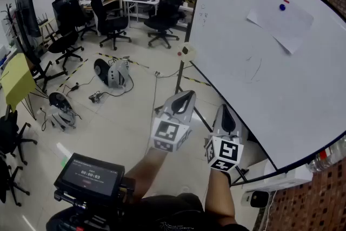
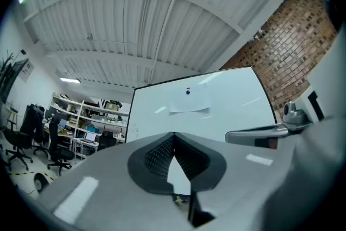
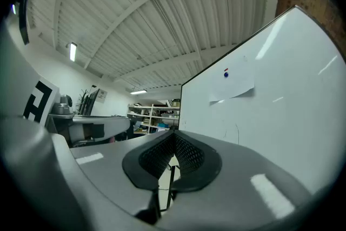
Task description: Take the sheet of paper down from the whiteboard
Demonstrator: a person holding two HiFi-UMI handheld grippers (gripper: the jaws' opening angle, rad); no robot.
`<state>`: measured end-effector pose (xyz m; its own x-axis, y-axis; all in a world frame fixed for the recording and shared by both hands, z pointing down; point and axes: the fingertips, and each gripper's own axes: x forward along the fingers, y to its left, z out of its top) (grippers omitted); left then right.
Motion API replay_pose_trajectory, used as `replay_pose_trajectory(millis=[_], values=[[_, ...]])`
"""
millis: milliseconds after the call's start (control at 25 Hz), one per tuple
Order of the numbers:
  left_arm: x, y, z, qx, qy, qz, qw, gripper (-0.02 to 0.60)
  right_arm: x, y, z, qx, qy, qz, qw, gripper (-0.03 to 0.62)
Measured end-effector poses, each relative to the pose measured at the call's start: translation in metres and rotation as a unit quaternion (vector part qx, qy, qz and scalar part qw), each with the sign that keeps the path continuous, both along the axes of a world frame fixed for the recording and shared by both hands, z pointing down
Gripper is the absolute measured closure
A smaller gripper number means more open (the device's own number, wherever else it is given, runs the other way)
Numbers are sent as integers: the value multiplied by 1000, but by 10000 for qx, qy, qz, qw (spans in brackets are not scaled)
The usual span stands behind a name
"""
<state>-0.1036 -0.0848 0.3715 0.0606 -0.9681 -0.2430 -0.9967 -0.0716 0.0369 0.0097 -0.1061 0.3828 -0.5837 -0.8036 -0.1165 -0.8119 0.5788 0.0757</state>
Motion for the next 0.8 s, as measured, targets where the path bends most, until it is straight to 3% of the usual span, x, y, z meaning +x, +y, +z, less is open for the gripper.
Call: replay_pose_trajectory(millis=[480,560,680,800], values=[[16,-9,-18,287,-181,266,9991,580,14,0,-17,240,-191,199,9993,582],[25,-46,-25,349,-176,324,9987,580,19,-31,-24,310,-321,135,9989,582],[43,-142,-47,470,-184,385,9980,580,34,-120,-32,346,-437,143,9983,582],[64,-188,-66,646,-310,548,9959,580,51,-161,-42,434,-514,232,9975,582]])
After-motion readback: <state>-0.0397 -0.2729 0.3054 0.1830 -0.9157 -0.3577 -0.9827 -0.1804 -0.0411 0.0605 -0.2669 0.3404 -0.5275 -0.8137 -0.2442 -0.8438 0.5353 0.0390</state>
